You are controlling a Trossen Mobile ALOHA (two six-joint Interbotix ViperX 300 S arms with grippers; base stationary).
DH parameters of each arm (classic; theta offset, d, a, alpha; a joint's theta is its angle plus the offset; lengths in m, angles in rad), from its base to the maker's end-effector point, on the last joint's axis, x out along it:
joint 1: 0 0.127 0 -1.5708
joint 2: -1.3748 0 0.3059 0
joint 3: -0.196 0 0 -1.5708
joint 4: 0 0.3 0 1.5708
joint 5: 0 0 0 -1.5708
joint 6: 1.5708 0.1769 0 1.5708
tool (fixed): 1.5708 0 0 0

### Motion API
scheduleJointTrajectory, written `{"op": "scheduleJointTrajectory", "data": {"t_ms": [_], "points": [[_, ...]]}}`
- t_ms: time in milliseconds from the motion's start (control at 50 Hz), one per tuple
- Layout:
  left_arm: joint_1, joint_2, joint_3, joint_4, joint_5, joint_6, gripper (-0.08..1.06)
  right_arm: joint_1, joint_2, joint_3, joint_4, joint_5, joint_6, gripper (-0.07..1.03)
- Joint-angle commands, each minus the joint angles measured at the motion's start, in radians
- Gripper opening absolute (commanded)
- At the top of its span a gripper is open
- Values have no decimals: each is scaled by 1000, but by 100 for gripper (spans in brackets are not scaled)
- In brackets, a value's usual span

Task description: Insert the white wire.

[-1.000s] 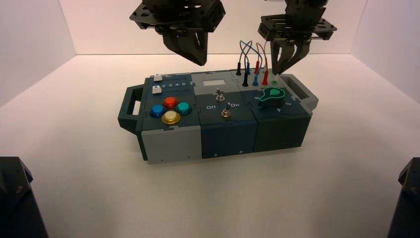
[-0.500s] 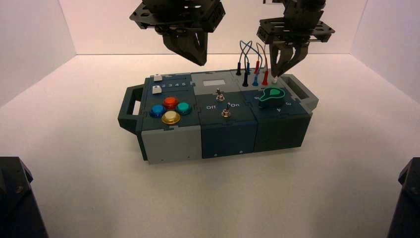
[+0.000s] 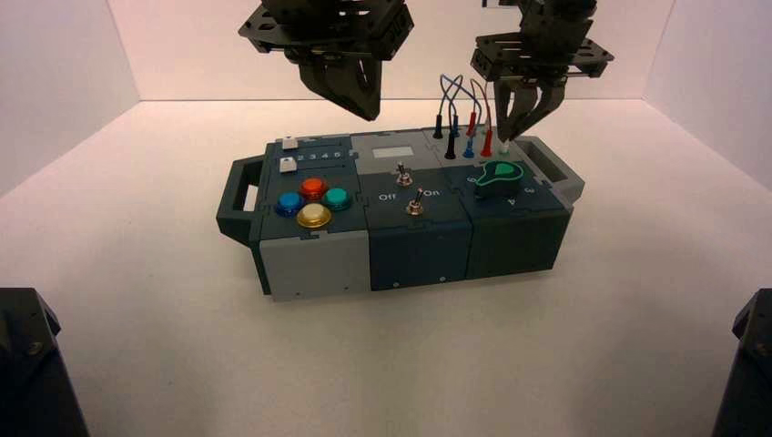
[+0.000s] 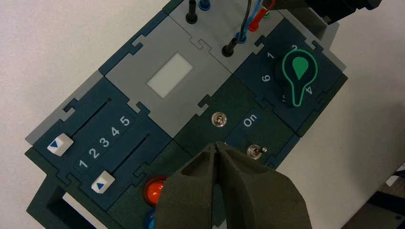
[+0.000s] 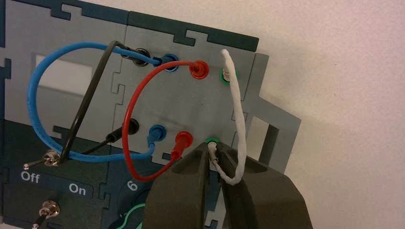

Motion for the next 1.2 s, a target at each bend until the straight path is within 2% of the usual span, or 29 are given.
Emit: {"op": "scheduleJointTrajectory", "data": {"t_ms": [20,180,280,360,460,860,1200], "points": [[3,-15,-26,3,-5,5,-3,12,-17,-15,-2,-6,0,-2],[5,-18,-20,3,-5,5,-3,12,-44,-11,-3,-3,-2,2],[6,-18,-18,3,-5,3,-3,12,-43,-15,-2,14,-3,18],[8,-18,-20,3,-5,3,-3,12,-41,-18,-3,15,-3,19],[8,-20,-18,6,-5,5,-3,12,-41,-20,-3,18,-3,32],[18,-43,-17,20,5,3,-3,12,-64,-21,-8,64,5,33],[81,-135,11,29,40,6,-3,26,-100,-23,-11,100,-3,33]]}}
